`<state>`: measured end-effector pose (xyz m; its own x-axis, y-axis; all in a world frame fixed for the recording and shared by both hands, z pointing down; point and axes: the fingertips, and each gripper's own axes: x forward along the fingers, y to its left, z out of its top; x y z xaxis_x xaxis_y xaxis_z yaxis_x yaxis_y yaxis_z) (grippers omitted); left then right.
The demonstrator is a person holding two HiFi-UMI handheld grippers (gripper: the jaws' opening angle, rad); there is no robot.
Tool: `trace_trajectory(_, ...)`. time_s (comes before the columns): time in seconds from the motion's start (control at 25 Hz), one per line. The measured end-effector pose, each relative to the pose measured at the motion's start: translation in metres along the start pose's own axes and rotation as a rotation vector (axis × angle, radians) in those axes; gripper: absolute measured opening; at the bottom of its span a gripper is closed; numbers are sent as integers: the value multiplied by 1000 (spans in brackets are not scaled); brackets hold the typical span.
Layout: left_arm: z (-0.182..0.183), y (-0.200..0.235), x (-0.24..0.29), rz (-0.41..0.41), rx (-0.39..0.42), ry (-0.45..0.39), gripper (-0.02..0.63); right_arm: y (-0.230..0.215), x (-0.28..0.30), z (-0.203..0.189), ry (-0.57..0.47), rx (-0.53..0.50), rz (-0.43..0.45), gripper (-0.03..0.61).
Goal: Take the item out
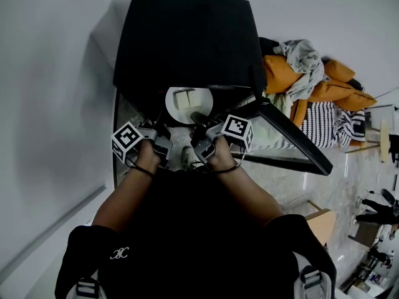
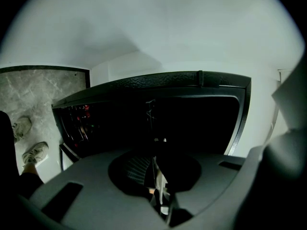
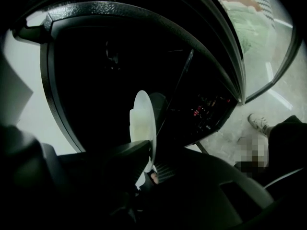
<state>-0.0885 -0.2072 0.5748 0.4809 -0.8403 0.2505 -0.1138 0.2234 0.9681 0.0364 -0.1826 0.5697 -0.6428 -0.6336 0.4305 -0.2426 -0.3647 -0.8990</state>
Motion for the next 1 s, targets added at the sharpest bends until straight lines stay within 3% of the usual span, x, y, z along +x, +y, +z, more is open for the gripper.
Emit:
trace_trajectory(0.28,8,-4,2,0,13,-4,46,14,-7,-1,5,-92,44,25)
trace_trajectory(0.56,-18,-6,0,-7,37,-23,46,22,-50,-1,23,-132,116,23)
trace_trajectory(1.0,22,-14,25,-17,68,-28,46,35,-56,-1,-18,-144,120,23)
